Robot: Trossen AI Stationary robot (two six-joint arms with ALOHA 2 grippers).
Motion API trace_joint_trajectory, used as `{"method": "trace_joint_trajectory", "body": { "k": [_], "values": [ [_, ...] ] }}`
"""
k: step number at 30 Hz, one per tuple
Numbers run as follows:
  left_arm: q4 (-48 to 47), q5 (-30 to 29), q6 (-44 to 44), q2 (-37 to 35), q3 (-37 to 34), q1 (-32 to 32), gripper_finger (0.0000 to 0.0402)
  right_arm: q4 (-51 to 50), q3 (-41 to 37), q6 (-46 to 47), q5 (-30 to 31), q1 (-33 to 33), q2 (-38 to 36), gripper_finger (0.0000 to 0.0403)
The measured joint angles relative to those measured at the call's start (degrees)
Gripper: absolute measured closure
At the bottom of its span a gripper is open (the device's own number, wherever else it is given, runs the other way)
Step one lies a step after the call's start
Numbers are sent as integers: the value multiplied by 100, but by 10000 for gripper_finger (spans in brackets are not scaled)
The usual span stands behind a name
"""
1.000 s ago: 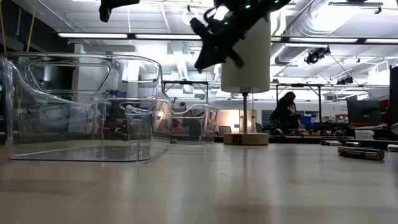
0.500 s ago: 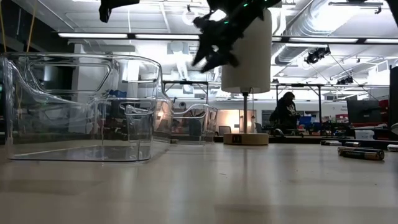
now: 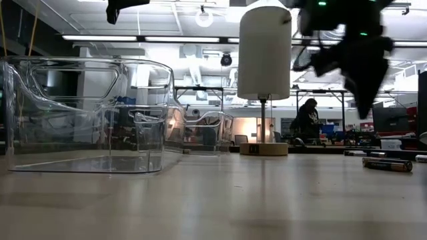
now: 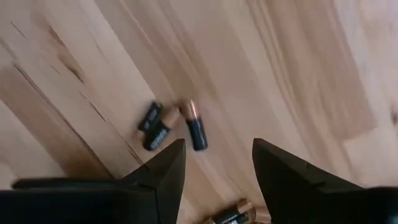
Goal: Sort batteries
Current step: Put the black battery into the top transparent bin
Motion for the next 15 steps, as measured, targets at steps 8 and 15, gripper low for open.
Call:
{"method": "trace_joint_trajectory", "body": {
  "k": [8, 15],
  "values": [
    [2, 0, -4, 0, 0, 0, 296, 947, -1062, -249, -439, 438, -176, 222],
    [0, -46, -4, 0, 0, 0, 296, 1609, -1257, -296, 167, 684, -8, 222]
  ]
}}
